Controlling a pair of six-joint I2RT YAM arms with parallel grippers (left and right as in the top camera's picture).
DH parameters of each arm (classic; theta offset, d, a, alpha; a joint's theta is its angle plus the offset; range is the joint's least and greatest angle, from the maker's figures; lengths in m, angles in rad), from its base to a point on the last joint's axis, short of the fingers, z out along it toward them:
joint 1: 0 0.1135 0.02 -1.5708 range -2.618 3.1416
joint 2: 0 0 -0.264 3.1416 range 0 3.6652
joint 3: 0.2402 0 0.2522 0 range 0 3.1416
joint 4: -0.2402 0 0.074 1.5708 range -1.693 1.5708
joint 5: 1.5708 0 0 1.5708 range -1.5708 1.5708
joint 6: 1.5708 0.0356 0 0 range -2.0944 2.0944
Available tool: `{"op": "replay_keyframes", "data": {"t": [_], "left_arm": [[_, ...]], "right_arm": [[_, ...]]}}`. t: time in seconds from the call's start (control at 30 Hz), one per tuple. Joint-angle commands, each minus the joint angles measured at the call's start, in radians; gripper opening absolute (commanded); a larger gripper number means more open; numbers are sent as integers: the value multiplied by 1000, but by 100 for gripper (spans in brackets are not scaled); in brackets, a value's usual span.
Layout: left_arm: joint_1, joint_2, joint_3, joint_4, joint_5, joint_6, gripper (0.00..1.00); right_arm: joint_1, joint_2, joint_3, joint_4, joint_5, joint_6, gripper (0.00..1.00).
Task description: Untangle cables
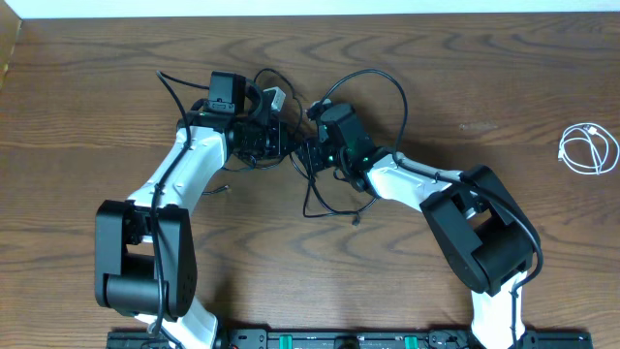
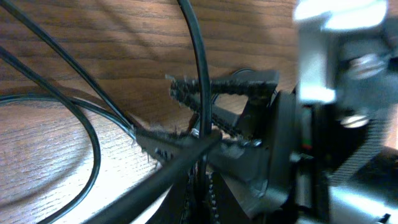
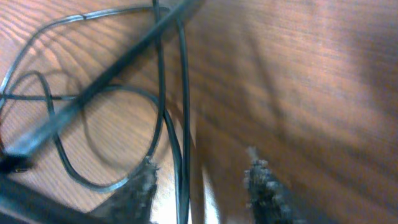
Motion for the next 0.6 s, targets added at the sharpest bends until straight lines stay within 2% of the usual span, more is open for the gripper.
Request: {"op": "replay_keyframes", "data": {"t": [0.0,0.1,0.13,0.33,0.43,0.57], "left_arm": [[0,9,18,-4,16,16,7],[0,9,18,-4,16,16,7],[0,9,18,-4,16,16,7],[0,9,18,0,11,16,7],[0,9,18,0,-51,-19,8],[0,9,18,-3,-203,-137,7]], "right_arm": [[-10,1,2,50,10,-27,33],[-24,1,2,97,10,-27,7],[-32,1,2,114,10,-26,2],[-96,-32,2,134,10,-26,1],[-129,-83,2,126,10,-26,1],[-163,-180,2,109,41,-26,1]]}}
